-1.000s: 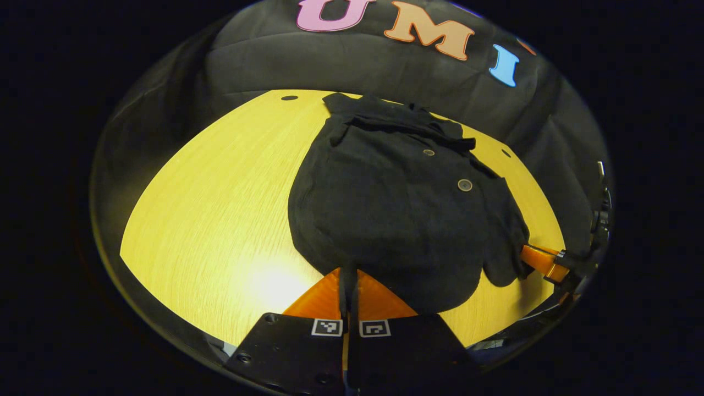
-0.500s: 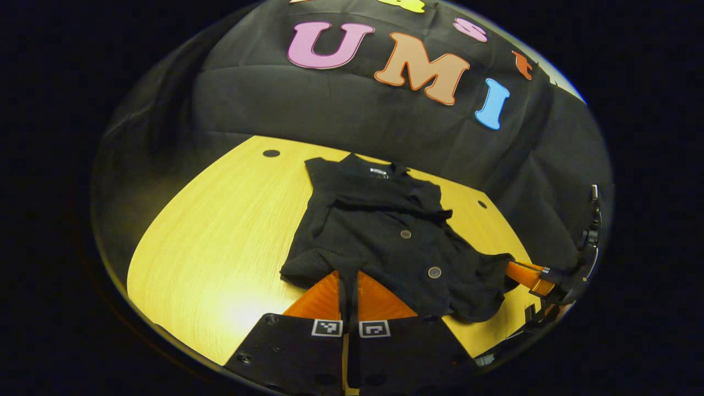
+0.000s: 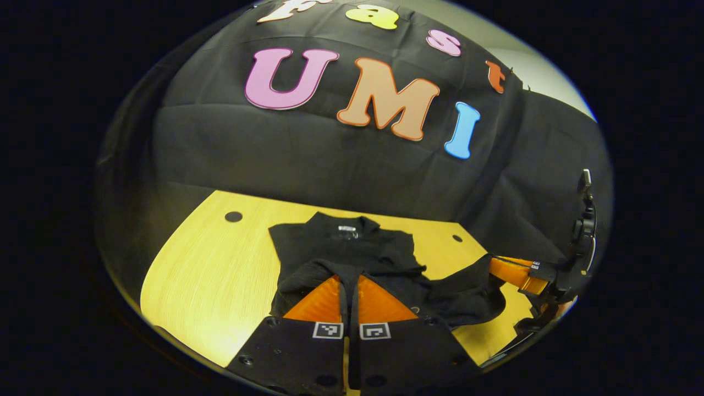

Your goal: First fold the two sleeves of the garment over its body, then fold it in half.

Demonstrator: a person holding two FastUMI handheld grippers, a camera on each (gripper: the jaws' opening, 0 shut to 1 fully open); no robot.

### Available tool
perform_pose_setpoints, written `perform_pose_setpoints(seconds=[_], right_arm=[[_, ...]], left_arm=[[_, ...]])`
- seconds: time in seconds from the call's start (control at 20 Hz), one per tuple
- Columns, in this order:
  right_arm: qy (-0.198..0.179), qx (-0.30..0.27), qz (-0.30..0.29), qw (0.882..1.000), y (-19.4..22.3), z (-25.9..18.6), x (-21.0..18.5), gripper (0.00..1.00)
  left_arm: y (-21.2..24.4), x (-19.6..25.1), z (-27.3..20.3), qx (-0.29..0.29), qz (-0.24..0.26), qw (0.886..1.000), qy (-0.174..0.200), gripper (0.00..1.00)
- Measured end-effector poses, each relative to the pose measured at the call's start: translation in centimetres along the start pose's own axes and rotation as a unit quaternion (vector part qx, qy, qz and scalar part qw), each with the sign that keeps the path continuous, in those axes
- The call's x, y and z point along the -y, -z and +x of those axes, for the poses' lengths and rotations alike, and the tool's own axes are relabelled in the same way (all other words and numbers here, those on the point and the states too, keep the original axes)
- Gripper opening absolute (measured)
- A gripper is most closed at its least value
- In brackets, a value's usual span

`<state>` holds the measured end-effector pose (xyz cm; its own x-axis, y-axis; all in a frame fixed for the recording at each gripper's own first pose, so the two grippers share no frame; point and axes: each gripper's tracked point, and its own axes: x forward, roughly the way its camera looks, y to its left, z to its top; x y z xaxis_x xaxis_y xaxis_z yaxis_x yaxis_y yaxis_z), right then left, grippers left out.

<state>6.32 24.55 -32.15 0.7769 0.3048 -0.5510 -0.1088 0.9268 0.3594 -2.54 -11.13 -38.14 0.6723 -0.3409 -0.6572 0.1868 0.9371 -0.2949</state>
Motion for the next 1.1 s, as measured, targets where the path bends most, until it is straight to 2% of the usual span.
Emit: perform_pose_setpoints(seconds=[0.2, 0.35, 0.7, 0.85, 1.1], right_arm=[[0.014, 0.034, -0.004, 0.999, -4.7, 1.5, 0.4, 0.03], [0.013, 0.044, -0.004, 0.999, -6.9, 3.8, 0.6, 0.03], [-0.01, 0.042, 0.007, 0.999, -9.9, 13.3, 1.4, 0.03], [-0.018, 0.029, 0.014, 0.999, -10.0, 18.2, 2.3, 0.03], [-0.024, -0.016, 0.035, 0.999, -7.2, 24.5, 4.2, 0.03]], left_arm=[[-3.8, -1.4, 1.7, 0.031, 0.001, 1.0, -0.002, 0.0], [-6.8, -3.2, 3.7, 0.062, -0.007, 0.998, -0.017, 0.0], [-8.1, -7.9, 9.9, 0.057, -0.034, 0.995, -0.072, 0.0], [-7.4, -9.8, 13.3, 0.044, -0.034, 0.993, -0.1, 0.0], [-4.9, -11.7, 18.1, 0.007, -0.029, 0.991, -0.133, 0.0]])
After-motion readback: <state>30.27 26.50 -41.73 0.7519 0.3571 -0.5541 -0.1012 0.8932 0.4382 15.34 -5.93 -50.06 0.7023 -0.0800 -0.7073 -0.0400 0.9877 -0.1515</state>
